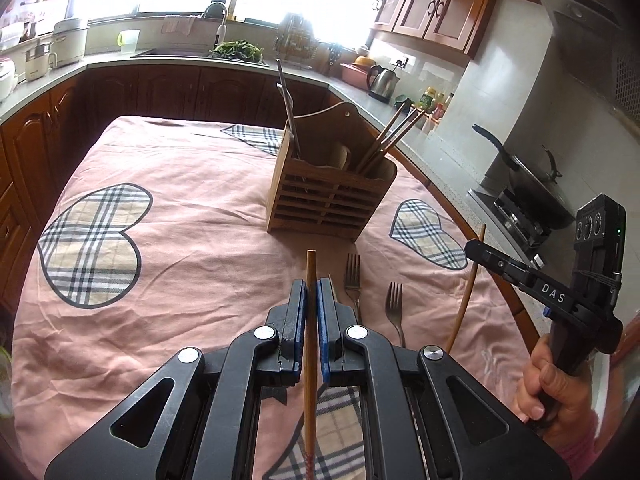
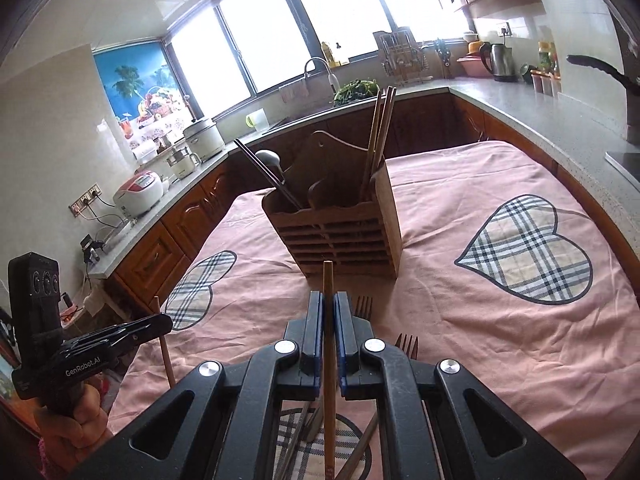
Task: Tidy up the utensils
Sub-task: 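Lift both chopsticks and carry them over the wooden holder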
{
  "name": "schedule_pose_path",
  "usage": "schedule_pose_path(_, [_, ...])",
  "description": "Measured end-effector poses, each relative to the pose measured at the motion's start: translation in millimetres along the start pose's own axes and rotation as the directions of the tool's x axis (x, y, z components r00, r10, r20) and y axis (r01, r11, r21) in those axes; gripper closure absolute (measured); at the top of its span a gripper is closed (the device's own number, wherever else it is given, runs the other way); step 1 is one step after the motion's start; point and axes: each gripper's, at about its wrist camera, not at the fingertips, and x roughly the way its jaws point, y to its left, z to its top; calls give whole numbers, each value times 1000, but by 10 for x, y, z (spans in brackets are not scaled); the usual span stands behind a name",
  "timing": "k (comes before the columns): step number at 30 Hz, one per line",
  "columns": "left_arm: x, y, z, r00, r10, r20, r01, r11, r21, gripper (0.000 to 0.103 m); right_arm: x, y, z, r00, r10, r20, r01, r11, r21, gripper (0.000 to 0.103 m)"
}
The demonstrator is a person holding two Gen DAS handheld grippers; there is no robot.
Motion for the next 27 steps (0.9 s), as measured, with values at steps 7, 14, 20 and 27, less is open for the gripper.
schedule_pose_path(7, [-242, 22, 16, 997, 10, 77, -8, 999, -31, 98, -217, 53, 15, 999, -1, 48, 1, 1000, -14, 98])
schedule_pose_path(14, [-405, 44, 44, 991, 19, 133, -12, 999, -51, 98, -405, 85, 22, 996, -1, 91, 3, 1000, -17, 98])
schedule_pose_path(20, [-511, 75, 85, 984, 27, 174, -14, 997, -75, 98, -507, 88, 52, 993, -1, 118, 3, 1000, -17, 98])
schedule_pose_path(27, [-575, 116, 174, 979, 28, 203, -9, 996, -90, 98, -553, 101, 146, 990, 1, 142, 2, 1000, -21, 98])
